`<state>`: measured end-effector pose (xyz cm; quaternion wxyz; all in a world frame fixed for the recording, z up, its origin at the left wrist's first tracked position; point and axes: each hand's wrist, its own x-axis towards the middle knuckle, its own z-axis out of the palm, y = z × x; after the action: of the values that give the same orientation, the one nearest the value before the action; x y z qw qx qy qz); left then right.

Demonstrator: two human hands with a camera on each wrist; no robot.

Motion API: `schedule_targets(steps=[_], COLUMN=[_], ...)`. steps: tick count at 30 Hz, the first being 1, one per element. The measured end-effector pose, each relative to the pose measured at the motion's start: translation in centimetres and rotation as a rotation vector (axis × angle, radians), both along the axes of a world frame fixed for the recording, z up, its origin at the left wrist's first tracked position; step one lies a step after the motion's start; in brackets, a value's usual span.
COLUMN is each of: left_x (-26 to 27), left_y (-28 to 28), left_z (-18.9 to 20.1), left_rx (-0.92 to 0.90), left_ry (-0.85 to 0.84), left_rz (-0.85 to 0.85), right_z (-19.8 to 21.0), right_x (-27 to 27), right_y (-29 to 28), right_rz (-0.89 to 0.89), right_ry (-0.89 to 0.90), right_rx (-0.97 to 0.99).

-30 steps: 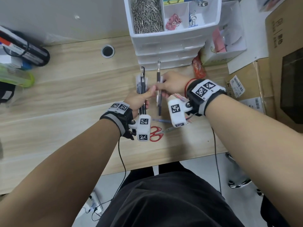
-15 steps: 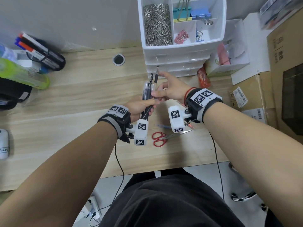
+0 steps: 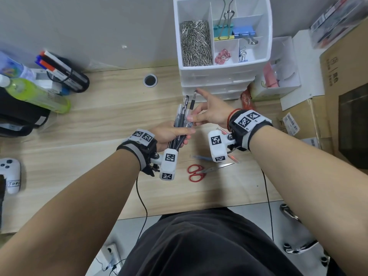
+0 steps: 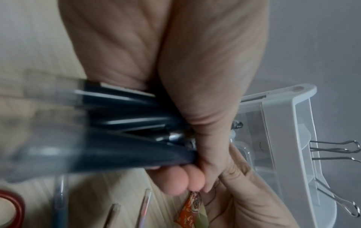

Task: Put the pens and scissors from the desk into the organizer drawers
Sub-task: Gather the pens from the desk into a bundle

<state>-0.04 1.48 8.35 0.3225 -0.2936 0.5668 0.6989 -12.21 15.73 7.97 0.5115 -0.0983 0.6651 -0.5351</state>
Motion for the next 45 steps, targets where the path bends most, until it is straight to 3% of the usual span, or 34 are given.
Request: schedule_targets(steps=[8, 21, 27, 33, 40, 42, 45], left_x=[-0.2, -0.9, -1.2, -1.5, -1.5, -1.7, -2.1], left_y=[0.1, -0.6, 0.0, 0.4, 0.6, 0.3, -0.8], left_z=[1.7, 2.5, 2.4, 1.8, 0.9, 0.3, -0.4], left_rx=[0.001, 0.055, 0.089, -0.031, -0.106, -0.172, -0.287], left_ry=[-0.028, 0.003, -0.028, -0.017, -0.020, -0.043, -0.031], left_rz=[0.075, 0.065, 0.053, -0.057, -0.044, -0.008, 0.205], right_z=[0.7, 2.0, 2.6, 2.1, 1.7, 1.5, 0.9], right_x=[0.0, -0.4, 0.0, 0.5, 0.0, -0.3, -1.6], right_y=[-1.4, -1.5, -2.1, -2.6, -2.5, -1.9, -0.3], right_rz=[0.068, -0.100, -0.110, 0.122, 0.196, 0.140, -0.249], right_ry=[0.079, 0.088, 0.098, 0.316, 0.334, 0.284, 0.050], right_rx=[0.041, -0.042, 0.059, 0.186, 0.203, 0.229, 0.224])
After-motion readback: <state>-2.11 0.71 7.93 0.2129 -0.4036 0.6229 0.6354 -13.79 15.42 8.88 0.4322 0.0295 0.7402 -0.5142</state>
